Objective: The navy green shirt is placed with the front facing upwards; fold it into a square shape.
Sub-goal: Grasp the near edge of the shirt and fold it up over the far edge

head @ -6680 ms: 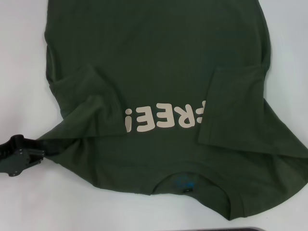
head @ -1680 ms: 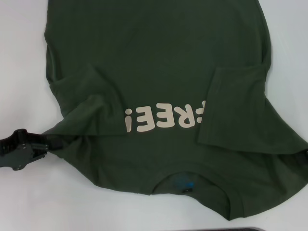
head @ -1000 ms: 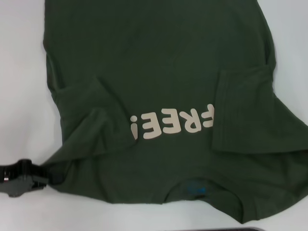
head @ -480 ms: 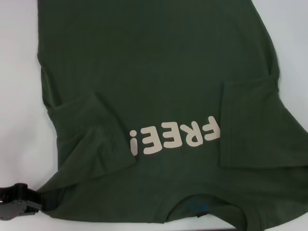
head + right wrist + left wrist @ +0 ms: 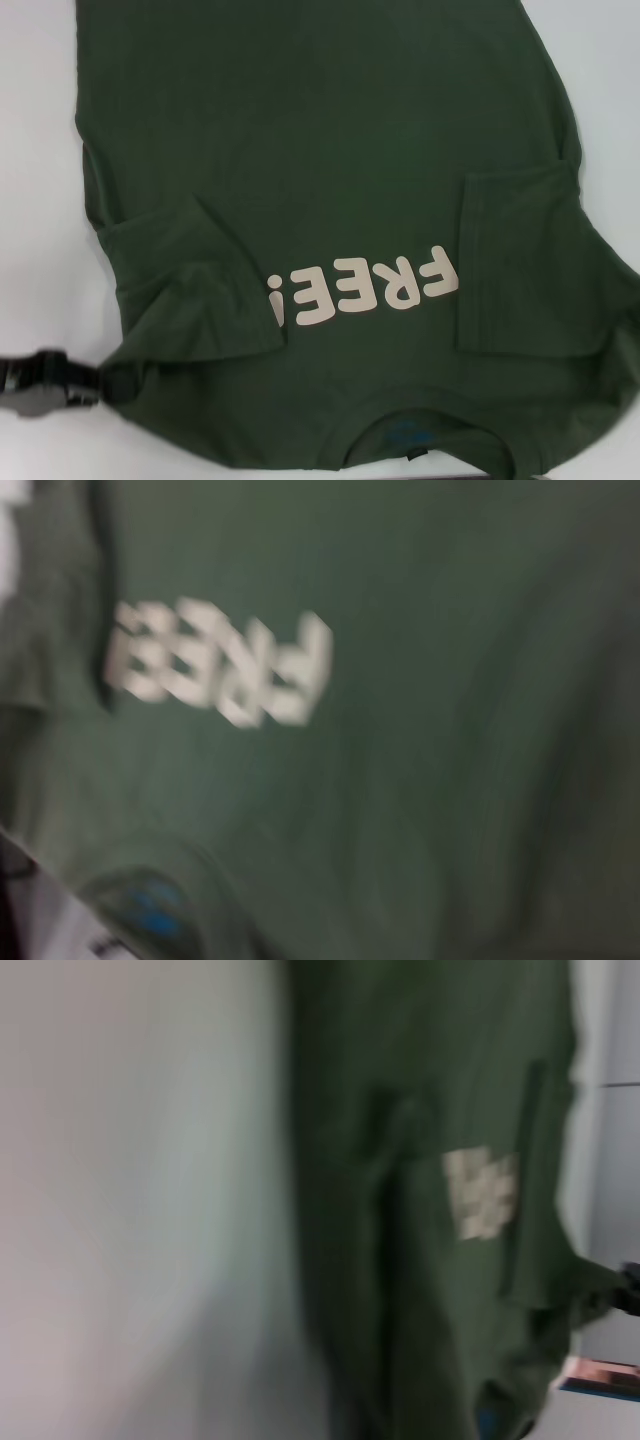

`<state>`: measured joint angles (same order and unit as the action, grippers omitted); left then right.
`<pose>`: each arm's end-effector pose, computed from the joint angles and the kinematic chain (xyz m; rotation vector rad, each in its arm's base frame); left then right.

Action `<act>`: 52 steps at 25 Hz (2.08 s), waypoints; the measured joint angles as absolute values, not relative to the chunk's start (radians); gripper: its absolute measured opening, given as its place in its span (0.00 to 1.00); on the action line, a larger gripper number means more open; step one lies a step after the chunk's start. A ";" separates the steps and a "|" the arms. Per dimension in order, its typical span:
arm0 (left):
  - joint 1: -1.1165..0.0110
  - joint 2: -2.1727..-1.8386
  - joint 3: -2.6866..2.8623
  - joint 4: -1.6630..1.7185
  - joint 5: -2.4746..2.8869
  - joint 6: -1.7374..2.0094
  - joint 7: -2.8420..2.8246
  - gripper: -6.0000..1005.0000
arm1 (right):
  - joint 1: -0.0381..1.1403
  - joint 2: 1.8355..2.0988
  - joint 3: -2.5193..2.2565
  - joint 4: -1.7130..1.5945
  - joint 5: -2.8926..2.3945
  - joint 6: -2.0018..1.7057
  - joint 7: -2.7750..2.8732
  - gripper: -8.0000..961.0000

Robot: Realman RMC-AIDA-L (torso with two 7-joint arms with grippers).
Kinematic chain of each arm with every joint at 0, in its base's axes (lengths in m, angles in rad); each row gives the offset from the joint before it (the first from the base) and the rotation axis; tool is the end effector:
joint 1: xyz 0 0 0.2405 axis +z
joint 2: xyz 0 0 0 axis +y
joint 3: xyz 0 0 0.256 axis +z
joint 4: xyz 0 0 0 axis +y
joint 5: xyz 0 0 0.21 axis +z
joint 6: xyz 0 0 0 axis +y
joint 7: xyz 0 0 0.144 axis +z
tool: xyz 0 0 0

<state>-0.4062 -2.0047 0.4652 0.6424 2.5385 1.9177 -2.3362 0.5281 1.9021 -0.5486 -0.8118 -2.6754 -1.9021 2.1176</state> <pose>-0.3373 0.2233 0.0251 2.0398 2.1223 0.2745 0.3368 0.2779 0.0898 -2.5588 1.7561 -0.1351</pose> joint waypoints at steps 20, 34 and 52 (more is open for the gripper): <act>-0.658 -2.008 0.371 0.535 2.396 1.483 -2.369 0.15 | 0.667 1.925 -0.518 -0.690 -2.296 -1.545 2.142 0.02; -0.716 -2.044 0.380 0.545 2.322 1.110 -2.370 0.15 | 0.660 1.995 -0.519 -0.689 -2.145 -1.223 2.073 0.02; -0.714 -2.055 0.415 0.549 2.303 1.001 -2.324 0.16 | 0.683 2.083 -0.529 -0.677 -1.997 -0.950 1.890 0.03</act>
<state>-0.7140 -2.0546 0.4154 0.5488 2.3029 1.0006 -2.3240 0.6832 2.0830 -0.5289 -0.6772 -1.9974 -0.9500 1.8896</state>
